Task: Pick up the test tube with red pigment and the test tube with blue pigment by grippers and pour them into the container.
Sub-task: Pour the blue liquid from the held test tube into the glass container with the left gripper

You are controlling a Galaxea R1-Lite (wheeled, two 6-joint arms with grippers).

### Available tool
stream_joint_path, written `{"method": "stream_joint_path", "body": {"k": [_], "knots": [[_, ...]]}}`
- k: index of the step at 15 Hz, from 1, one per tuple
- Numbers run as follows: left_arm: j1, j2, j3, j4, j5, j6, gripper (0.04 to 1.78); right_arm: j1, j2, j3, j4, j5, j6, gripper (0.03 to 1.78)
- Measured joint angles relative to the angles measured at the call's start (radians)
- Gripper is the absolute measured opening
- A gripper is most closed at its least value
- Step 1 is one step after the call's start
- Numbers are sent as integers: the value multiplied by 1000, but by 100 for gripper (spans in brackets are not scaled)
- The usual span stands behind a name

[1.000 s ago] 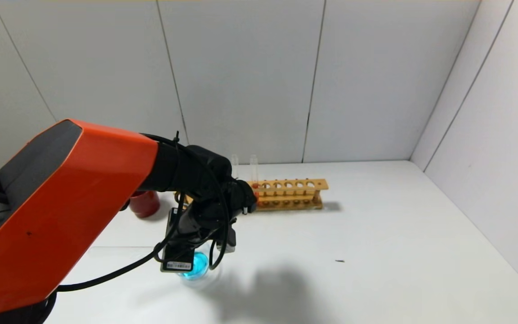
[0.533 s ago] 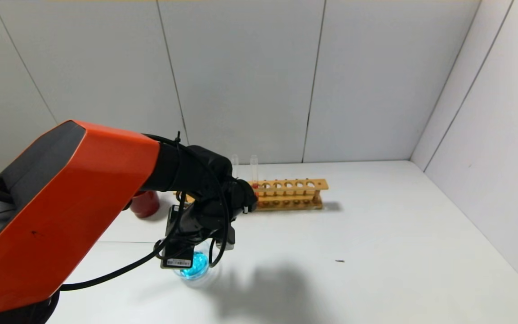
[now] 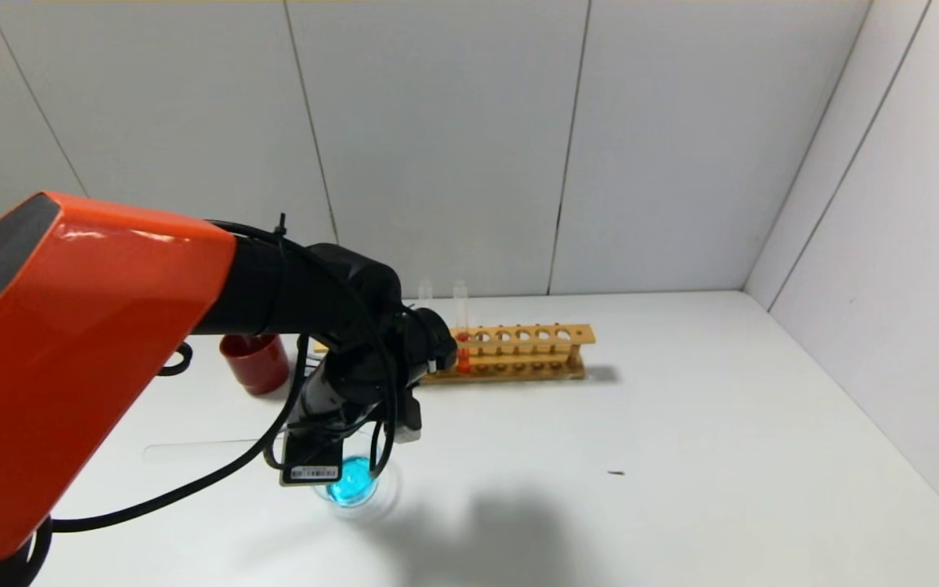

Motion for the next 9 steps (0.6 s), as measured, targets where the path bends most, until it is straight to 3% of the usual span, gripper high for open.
{"method": "stream_joint_path", "body": {"k": [5, 9], "knots": [[49, -124, 59, -33, -130, -170, 32, 0, 0, 0, 0, 0, 0, 171], [100, -307, 250, -285, -217, -248, 32, 0, 0, 0, 0, 0, 0, 171]]}}
